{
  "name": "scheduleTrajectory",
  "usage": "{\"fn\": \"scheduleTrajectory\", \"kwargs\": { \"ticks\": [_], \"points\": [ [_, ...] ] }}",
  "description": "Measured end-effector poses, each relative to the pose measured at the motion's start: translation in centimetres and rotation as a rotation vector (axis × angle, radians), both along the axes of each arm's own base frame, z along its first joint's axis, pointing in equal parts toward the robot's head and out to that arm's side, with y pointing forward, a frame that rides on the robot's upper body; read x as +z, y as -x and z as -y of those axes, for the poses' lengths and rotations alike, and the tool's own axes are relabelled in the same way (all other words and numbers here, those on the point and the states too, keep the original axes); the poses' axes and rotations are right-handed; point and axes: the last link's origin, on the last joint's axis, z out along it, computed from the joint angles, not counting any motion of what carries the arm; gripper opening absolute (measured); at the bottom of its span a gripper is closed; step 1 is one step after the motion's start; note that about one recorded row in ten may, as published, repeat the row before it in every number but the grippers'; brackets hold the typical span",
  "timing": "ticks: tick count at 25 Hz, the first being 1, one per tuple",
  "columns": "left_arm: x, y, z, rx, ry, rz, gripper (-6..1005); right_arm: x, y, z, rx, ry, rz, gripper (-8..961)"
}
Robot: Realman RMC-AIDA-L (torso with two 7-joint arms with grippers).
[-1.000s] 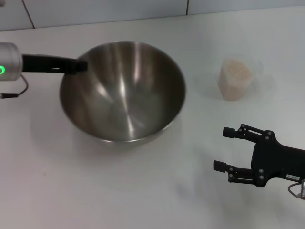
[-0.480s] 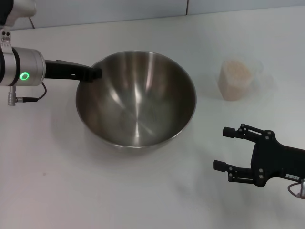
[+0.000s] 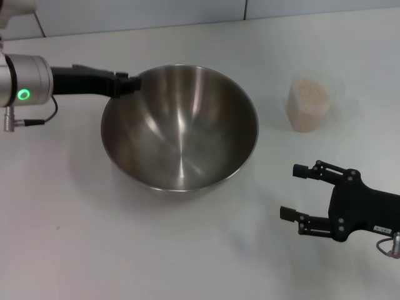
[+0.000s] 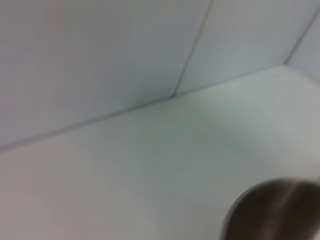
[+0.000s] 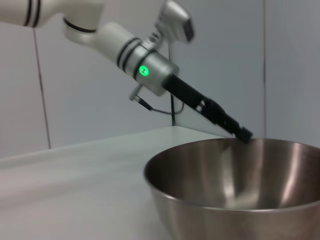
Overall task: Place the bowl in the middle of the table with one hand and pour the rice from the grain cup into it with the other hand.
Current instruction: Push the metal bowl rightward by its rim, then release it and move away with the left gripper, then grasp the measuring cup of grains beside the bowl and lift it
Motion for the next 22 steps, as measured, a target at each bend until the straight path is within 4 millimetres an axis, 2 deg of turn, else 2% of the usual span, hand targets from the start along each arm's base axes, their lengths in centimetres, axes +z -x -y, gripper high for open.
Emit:
{"fn": "scheduleTrajectory", "kwargs": {
  "ticks": [2, 3, 4, 5, 6, 8, 9, 10, 11, 12, 13, 17, 18, 22],
  "points": [
    [0.4, -0.3, 0.3, -0.032, -0.001, 0.013, 177, 0.0, -0.2, -0.1, -0.018, -0.015, -0.002, 818],
    [1.6, -0.7, 1.0, -0.098, -0.007, 0.026, 218, 0.2, -0.6, -0.2, -0.06, -0.048, -0.012, 818],
    [1.6, -0.7, 1.0, -0.098, -0.007, 0.026, 258, 0.4, -1.0, -0.2, -0.087, -0.07, -0.019, 818],
    [2.7, -0.7, 2.0, -0.17, -0.014, 0.024, 298, 0.6, -1.5, -0.3, -0.126, -0.1, -0.027, 818],
    [2.7, -0.7, 2.0, -0.17, -0.014, 0.024, 326, 0.6, -1.5, -0.3, -0.126, -0.1, -0.027, 818],
    [3.8, -0.5, 3.5, -0.27, -0.015, 0.011, 383, 1.5, -3.5, -0.7, -0.286, -0.219, -0.053, 818],
    [3.8, -0.5, 3.5, -0.27, -0.015, 0.011, 411, 1.5, -3.5, -0.7, -0.286, -0.219, -0.053, 818],
    [4.6, 0.0, 5.8, -0.383, 0.008, -0.004, 439, 1.8, -4.3, -0.8, -0.353, -0.269, -0.063, 818],
    [4.6, 0.0, 5.8, -0.383, 0.008, -0.004, 468, 2.0, -4.9, -1.0, -0.398, -0.302, -0.064, 818],
    [5.3, 0.7, 7.8, -0.446, 0.033, -0.008, 496, 2.3, -5.5, -1.2, -0.439, -0.333, -0.065, 818],
    [5.8, 1.5, 8.9, -0.465, 0.039, -0.01, 544, 2.8, -6.5, -1.6, -0.514, -0.39, -0.062, 818],
    [6.3, 2.5, 9.7, -0.46, 0.034, -0.01, 737, 3.1, -7.4, -2.7, -0.588, -0.44, -0.045, 817],
    [6.5, 3.2, 10.0, -0.443, 0.033, -0.01, 758, 3.1, -7.6, -3.6, -0.609, -0.447, -0.024, 817],
    [6.5, 3.4, 10.2, -0.434, 0.035, -0.011, 842, 2.9, -7.4, -5.2, -0.618, -0.447, 0.004, 817]
  ]
}}
